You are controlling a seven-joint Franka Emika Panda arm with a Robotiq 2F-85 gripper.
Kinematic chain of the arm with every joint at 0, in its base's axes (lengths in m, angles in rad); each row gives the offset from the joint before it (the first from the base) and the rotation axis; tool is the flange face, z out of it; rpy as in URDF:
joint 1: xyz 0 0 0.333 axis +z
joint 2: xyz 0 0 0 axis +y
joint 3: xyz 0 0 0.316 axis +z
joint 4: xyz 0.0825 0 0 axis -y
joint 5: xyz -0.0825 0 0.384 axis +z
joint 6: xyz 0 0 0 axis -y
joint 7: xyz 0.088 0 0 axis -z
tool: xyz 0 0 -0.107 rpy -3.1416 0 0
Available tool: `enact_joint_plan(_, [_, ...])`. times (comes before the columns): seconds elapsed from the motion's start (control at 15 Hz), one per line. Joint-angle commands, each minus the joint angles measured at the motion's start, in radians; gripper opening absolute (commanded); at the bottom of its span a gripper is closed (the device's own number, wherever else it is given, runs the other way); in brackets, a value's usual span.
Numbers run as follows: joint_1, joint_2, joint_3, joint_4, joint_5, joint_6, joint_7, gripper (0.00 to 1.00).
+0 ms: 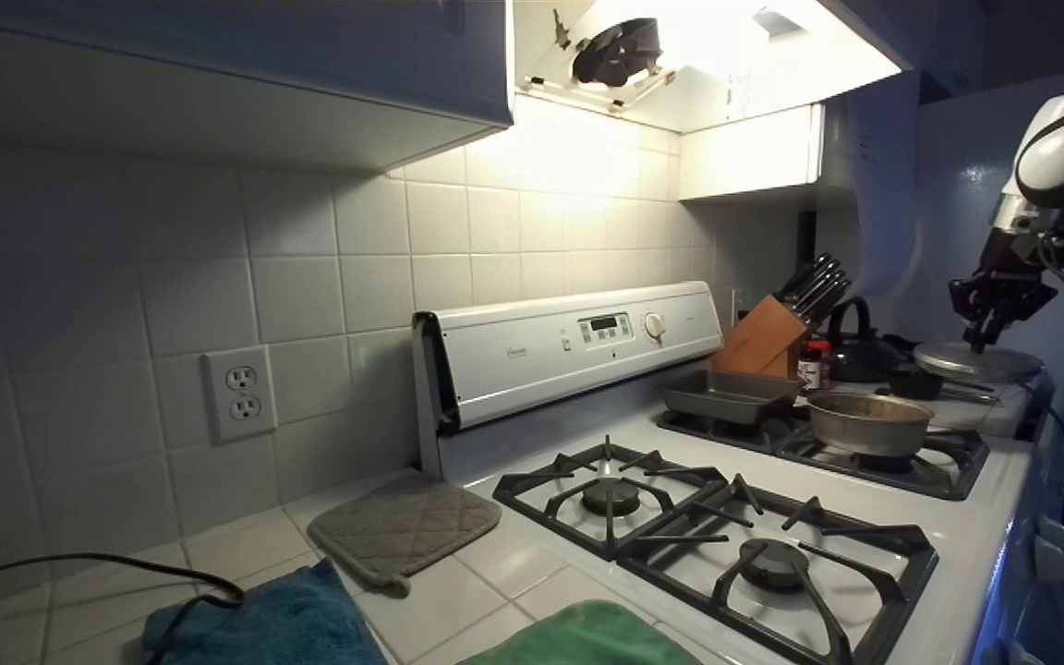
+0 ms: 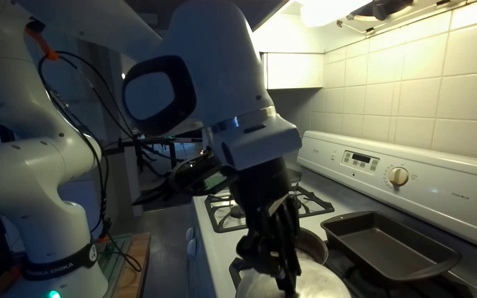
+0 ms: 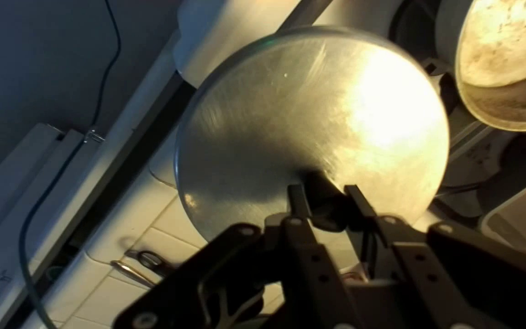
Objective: Take the lid off the pot and place the pot on the bottom left plate
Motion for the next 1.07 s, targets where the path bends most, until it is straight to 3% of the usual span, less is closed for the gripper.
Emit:
enact_joint_plan(0.0, [-0.037, 0.016, -0.037, 0.016, -0.015, 0.007, 0.019, 0.06])
enact_joint_plan(0.6, [-0.01, 0.175, -0.079, 0.153, 0.018, 0.001, -0.022, 0.06])
enact_joint_plan(0.67, [-0.014, 0.12, -0.08, 0.098, 0.002, 0.002, -0.016, 0.25])
enact_joint_plan(1.0, [-0.006, 0.169, -0.084, 0.138, 0.004, 0.002, -0.016, 0.25])
